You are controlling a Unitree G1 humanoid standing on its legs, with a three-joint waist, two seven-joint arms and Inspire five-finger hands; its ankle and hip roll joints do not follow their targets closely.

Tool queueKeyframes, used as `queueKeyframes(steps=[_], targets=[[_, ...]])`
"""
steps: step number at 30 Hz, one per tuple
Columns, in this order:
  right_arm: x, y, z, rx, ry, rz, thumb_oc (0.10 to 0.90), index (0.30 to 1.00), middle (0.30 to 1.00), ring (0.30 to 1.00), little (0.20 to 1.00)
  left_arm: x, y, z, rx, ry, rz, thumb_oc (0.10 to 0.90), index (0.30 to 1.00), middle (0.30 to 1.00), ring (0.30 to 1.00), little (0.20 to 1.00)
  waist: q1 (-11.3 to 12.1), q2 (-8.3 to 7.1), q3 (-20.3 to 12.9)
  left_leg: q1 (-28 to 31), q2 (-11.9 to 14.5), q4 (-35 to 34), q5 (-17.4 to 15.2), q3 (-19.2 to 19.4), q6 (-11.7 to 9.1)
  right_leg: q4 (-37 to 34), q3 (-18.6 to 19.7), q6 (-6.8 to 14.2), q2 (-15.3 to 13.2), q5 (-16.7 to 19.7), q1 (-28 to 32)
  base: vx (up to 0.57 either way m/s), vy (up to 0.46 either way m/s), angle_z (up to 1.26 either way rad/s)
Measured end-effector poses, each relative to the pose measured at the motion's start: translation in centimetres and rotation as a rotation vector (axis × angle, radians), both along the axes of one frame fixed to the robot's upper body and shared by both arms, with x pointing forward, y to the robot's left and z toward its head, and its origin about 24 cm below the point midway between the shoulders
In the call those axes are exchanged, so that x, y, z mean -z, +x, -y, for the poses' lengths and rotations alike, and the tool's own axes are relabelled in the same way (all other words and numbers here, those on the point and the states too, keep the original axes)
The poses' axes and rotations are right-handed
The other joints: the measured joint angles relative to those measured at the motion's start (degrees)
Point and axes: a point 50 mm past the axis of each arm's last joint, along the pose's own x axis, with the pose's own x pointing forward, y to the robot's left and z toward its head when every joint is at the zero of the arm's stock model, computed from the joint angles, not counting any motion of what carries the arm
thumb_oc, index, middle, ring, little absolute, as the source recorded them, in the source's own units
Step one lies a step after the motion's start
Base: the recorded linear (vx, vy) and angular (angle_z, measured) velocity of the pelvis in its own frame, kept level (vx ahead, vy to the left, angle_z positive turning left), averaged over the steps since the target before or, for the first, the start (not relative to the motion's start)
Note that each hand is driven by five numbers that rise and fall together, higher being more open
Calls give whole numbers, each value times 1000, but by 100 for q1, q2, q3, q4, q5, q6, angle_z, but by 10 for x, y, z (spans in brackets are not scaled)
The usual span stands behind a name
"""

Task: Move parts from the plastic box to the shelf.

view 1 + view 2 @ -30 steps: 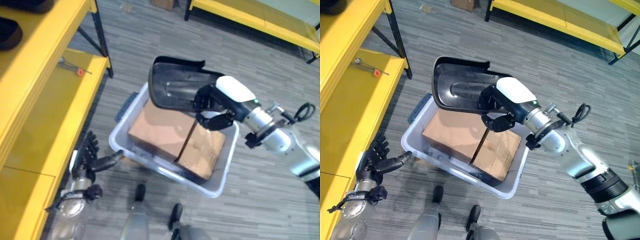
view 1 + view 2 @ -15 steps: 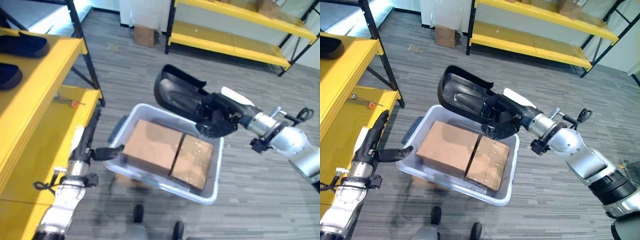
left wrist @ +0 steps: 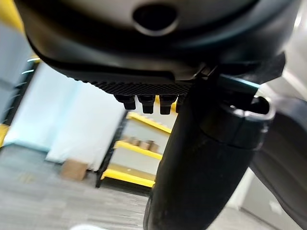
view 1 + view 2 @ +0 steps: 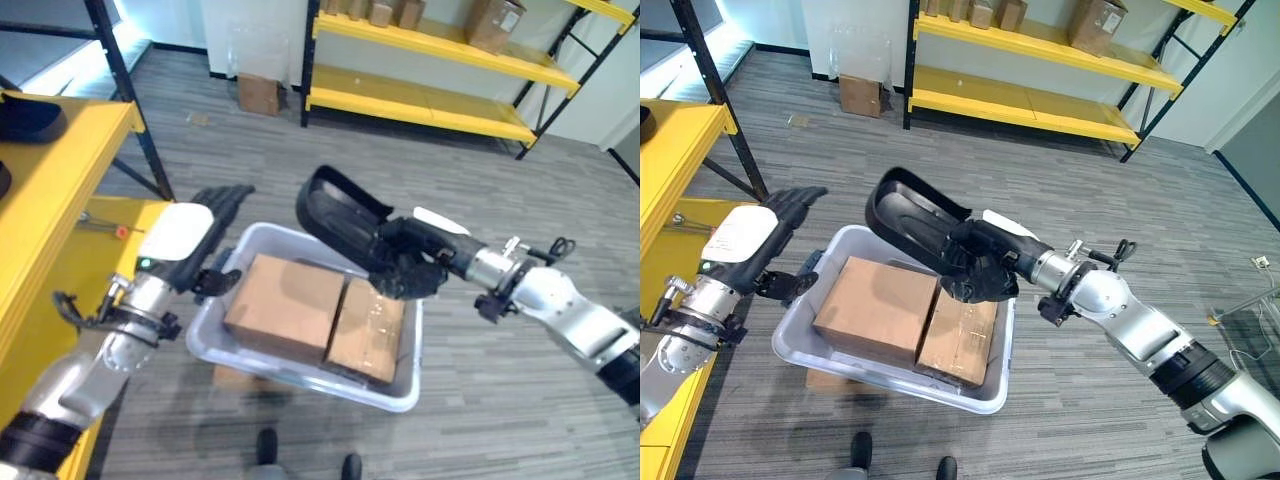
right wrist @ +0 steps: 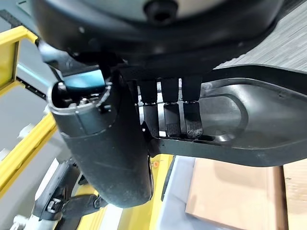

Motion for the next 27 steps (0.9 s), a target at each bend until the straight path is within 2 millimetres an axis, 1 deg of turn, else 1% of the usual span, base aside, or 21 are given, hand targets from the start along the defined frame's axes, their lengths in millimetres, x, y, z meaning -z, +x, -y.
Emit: queueKeyframes(steps=[2, 3, 6, 8, 10, 12, 15, 18, 21, 24, 27], targets=[[0, 1, -3, -9, 9, 1, 400, 300, 300, 300, 300, -4, -2, 10, 59, 72, 25, 900, 1000, 1000, 1000, 1000, -1, -13, -24, 20, -1, -30, 5, 5, -3, 0, 4, 0, 0, 0, 3, 0, 0, 0], [0, 1, -4, -12, 12, 1, 400, 300, 300, 300, 300, -4, -2, 11, 70, 81, 28, 900, 1000, 1000, 1000, 1000, -22, -12, -32, 32, -2, -39, 7, 10, -3, 0, 7, 0, -1, 0, 5, 0, 0, 0], [-2, 1, -7, -22, 13, 5, 400, 300, 300, 300, 300, -5, 1, 18, 100, 145, 39, 900, 1000, 1000, 1000, 1000, -19, -20, -45, 50, -1, -68, 27, 7, -18, 0, 10, 0, 2, 0, 11, 0, 0, 0], [-2, 2, -9, -31, 3, 3, 400, 300, 300, 300, 300, -9, 6, 19, 112, 223, 42, 900, 1000, 1000, 1000, 1000, -20, -26, -58, 50, 1, -68, 30, 6, -19, 0, 10, 0, 5, 0, 11, 0, 0, 0], [-3, 2, -11, -38, 5, 6, 400, 300, 300, 300, 300, -12, 9, 27, 164, 311, 51, 900, 1000, 1000, 1000, 1000, -23, -27, -86, 51, -3, -70, 61, 7, -55, 0, 11, 0, 1, 0, 14, 0, 0, 0], [-5, 2, -17, -59, 23, 16, 400, 300, 300, 300, 300, -7, 8, 33, 207, 347, 44, 900, 1000, 1000, 1000, 1000, -119, -27, -101, 58, 1, -73, 61, 8, -52, -1, 14, 0, 4, 0, 16, 0, 0, 0], [-5, 1, -25, -86, 31, 15, 400, 300, 300, 300, 300, 0, 13, 38, 230, 416, 29, 900, 1000, 1000, 1000, 1000, -174, -19, -125, 61, 3, -75, 54, 17, -29, -1, 30, 0, 6, 0, 13, 3, -1, -1], [0, -1, -29, -108, 22, 2, 400, 300, 300, 300, 300, 4, 15, 33, 210, 430, 24, 900, 1000, 1000, 1000, 1000, -212, -14, -129, 68, 16, -75, 54, 70, -33, -1, 75, 0, 11, 0, -2, 12, 1, -7], [0, -1, -29, -110, 22, 2, 400, 300, 300, 300, 300, 10, 19, 20, 133, 421, 39, 900, 1000, 1000, 1000, 1000, -254, 0, -137, 89, 15, -77, 60, 118, -48, -2, 113, 0, 2, 0, -5, 19, -1, -8], [0, -1, -28, -110, 21, 1, 400, 300, 300, 300, 300, 14, 21, 7, 41, 384, 39, 900, 1000, 1000, 1000, 1000, -272, 7, -140, 109, 16, -83, 67, 137, -24, -2, 146, 0, 2, 0, -3, 10, 0, -6], [2, -2, -27, -103, 26, -4, 400, 300, 300, 300, 300, 24, 20, -6, -55, 282, 48, 900, 1000, 1000, 1000, 1000, -295, 46, -160, 126, 15, -90, 55, 155, -16, -3, 163, 0, -2, 0, -1, 9, -1, -3]])
